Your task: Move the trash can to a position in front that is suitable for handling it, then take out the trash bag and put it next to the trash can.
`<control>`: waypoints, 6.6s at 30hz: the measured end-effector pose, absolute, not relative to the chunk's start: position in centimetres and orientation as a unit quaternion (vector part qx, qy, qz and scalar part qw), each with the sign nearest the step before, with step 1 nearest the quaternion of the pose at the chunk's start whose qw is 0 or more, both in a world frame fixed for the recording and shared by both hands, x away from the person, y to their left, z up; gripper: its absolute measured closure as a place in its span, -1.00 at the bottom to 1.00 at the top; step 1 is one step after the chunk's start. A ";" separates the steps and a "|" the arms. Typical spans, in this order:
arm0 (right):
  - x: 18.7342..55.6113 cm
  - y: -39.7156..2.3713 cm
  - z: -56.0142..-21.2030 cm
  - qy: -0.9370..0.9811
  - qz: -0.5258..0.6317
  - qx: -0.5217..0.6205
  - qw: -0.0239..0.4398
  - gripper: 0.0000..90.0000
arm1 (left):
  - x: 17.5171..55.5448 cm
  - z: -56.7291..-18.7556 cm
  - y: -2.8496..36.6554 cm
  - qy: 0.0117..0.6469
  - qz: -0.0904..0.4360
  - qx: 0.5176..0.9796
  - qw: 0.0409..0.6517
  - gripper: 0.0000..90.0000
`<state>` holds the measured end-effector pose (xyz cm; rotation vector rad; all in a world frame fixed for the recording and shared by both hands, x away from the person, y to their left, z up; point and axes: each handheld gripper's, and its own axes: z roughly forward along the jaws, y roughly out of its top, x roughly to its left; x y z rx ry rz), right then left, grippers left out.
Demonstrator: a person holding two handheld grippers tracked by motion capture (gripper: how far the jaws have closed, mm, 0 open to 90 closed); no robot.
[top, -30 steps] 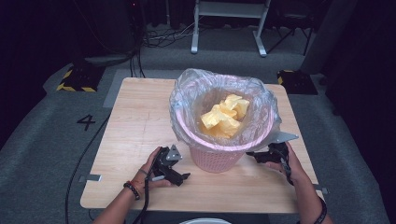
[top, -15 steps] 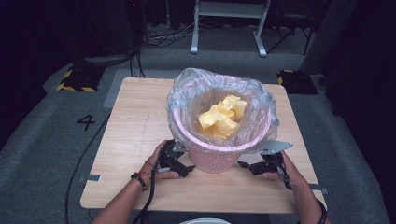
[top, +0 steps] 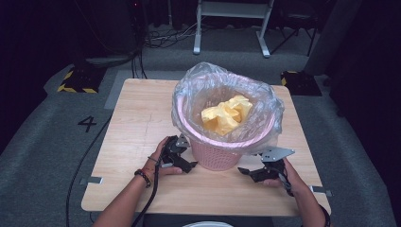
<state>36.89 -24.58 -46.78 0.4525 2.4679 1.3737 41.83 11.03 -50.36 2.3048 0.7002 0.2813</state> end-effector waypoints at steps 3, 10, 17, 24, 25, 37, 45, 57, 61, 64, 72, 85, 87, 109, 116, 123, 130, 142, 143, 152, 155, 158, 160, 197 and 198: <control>36.4 -24.7 -46.9 0.862 0.465 0.149 0.136 -0.37 | 41.2 -50.4 12.3 0.242 0.095 0.897 0.358 -0.99; 36.5 -28.8 -48.3 0.874 0.391 0.247 0.152 -0.45 | 38.2 -50.5 16.7 0.253 0.098 0.894 0.356 -0.98; 37.3 -32.5 -49.5 0.844 0.369 0.358 0.153 -0.51 | 35.7 -50.4 19.4 0.290 0.116 0.878 0.362 -0.77; 38.0 -33.5 -50.0 0.831 0.356 0.392 0.168 -0.57 | 35.3 -50.4 19.8 0.300 0.121 0.873 0.365 -0.71; 38.0 -33.5 -50.1 0.831 0.358 0.391 0.169 -0.59 | 35.3 -50.4 19.8 0.299 0.121 0.873 0.365 -0.72; 38.6 -33.4 -50.2 0.828 0.366 0.389 0.170 -0.59 | 35.4 -50.4 19.7 0.318 0.131 0.867 0.361 -0.73; 38.6 -32.9 -49.6 0.822 0.400 0.367 0.173 -0.49 | 36.3 -50.4 19.3 0.316 0.130 0.867 0.362 -0.71; 38.3 -32.4 -48.3 0.813 0.420 0.354 0.194 -0.47 | 38.2 -50.2 19.4 0.324 0.143 0.853 0.383 -0.59; 38.1 -32.5 -47.5 0.803 0.430 0.356 0.211 -0.44 | 38.3 -49.6 19.1 0.322 0.143 0.850 0.392 -0.53; 38.0 -32.6 -46.8 0.796 0.438 0.354 0.222 -0.42 | 38.2 -48.8 19.0 0.314 0.155 0.841 0.412 -0.52; 37.6 -32.1 -44.9 0.785 0.450 0.341 0.255 -0.39 | 37.6 -47.6 18.7 0.300 0.180 0.836 0.423 -0.51; 37.4 -31.6 -43.1 0.772 0.471 0.325 0.278 -0.35 | 37.4 -43.4 18.6 0.291 0.212 0.800 0.480 -0.50; 37.3 -31.7 -42.9 0.770 0.473 0.326 0.279 -0.35 | 37.3 -42.9 18.4 0.288 0.218 0.796 0.485 -0.50; 36.2 -31.4 -40.4 0.757 0.495 0.302 0.303 -0.38 | 37.5 -39.2 15.8 0.260 0.257 0.765 0.530 -0.47; 36.2 -31.4 -40.1 0.756 0.495 0.296 0.309 -0.39 | 38.3 -38.6 15.7 0.264 0.263 0.761 0.531 -0.44; 35.7 -30.9 -39.1 0.750 0.507 0.282 0.318 -0.38 | 38.6 -38.1 15.6 0.247 0.275 0.768 0.523 -0.10; 34.6 -30.1 -37.6 0.733 0.527 0.261 0.343 -0.36 | 38.1 -38.1 15.4 0.216 0.285 0.778 0.516 0.38; 33.4 -30.1 -35.6 0.681 0.567 0.239 0.398 0.17 | 36.9 -37.4 16.5 0.230 0.291 0.754 0.543 0.06; 33.4 -30.0 -35.4 0.679 0.569 0.235 0.400 0.19 | 36.7 -37.3 16.7 0.233 0.294 0.748 0.547 -0.08; 33.1 -29.8 -34.4 0.676 0.567 0.218 0.417 0.57 | 36.2 -36.5 17.3 0.223 0.309 0.733 0.563 -0.44; 33.1 -29.7 -34.1 0.676 0.570 0.210 0.417 0.72 | 36.3 -36.1 16.8 0.214 0.317 0.737 0.558 -0.06; 33.0 -29.6 -33.9 0.679 0.569 0.205 0.417 0.86 | 36.4 -36.0 16.6 0.208 0.328 0.745 0.543 0.46; 33.0 -29.5 -33.7 0.678 0.568 0.203 0.420 0.93 | 36.3 -36.1 16.4 0.206 0.330 0.749 0.536 0.66; 29.2 -20.5 -30.3 0.719 0.575 0.072 0.384 1.00 | 33.9 -36.5 14.7 0.198 0.316 0.774 0.512 1.00; 29.1 -20.1 -30.4 0.722 0.570 0.069 0.386 1.00 | 33.9 -36.6 14.6 0.199 0.315 0.775 0.511 1.00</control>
